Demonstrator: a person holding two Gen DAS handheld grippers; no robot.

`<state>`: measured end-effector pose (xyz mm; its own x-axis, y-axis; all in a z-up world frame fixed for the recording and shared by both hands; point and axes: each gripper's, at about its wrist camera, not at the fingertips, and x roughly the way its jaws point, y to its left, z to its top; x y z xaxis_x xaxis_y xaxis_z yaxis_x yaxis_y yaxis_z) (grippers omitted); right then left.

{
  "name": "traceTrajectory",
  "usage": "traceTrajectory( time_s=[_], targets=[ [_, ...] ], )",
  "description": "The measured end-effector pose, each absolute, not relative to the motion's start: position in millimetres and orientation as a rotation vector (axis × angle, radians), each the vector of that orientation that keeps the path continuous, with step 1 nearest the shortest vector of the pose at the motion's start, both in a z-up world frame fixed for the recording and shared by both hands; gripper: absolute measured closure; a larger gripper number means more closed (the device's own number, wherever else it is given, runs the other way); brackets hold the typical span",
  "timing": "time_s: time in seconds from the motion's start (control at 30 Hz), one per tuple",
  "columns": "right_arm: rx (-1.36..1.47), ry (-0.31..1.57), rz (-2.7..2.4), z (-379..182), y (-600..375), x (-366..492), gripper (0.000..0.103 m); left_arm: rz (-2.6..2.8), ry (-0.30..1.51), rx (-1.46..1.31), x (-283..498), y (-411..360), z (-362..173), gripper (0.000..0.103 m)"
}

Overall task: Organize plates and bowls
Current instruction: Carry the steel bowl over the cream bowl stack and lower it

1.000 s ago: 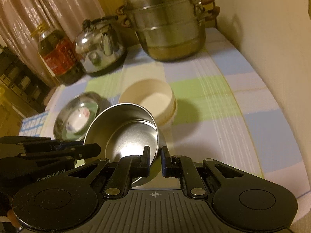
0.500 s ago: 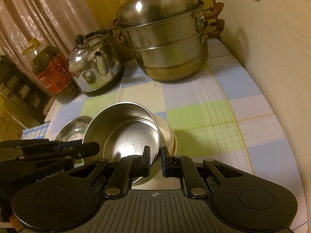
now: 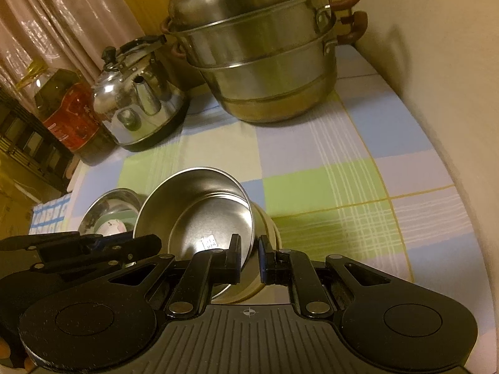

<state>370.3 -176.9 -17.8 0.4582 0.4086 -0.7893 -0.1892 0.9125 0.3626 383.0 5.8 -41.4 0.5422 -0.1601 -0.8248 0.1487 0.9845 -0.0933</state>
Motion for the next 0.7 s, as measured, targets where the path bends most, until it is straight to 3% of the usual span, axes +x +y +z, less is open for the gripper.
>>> traceTrajectory(
  time_s=[0.7],
  targets=[
    [0.249, 1.102, 0.365, -42, -173, 388, 0.092, -0.177, 1.039, -0.018, 398, 7, -60, 0.093]
  ],
)
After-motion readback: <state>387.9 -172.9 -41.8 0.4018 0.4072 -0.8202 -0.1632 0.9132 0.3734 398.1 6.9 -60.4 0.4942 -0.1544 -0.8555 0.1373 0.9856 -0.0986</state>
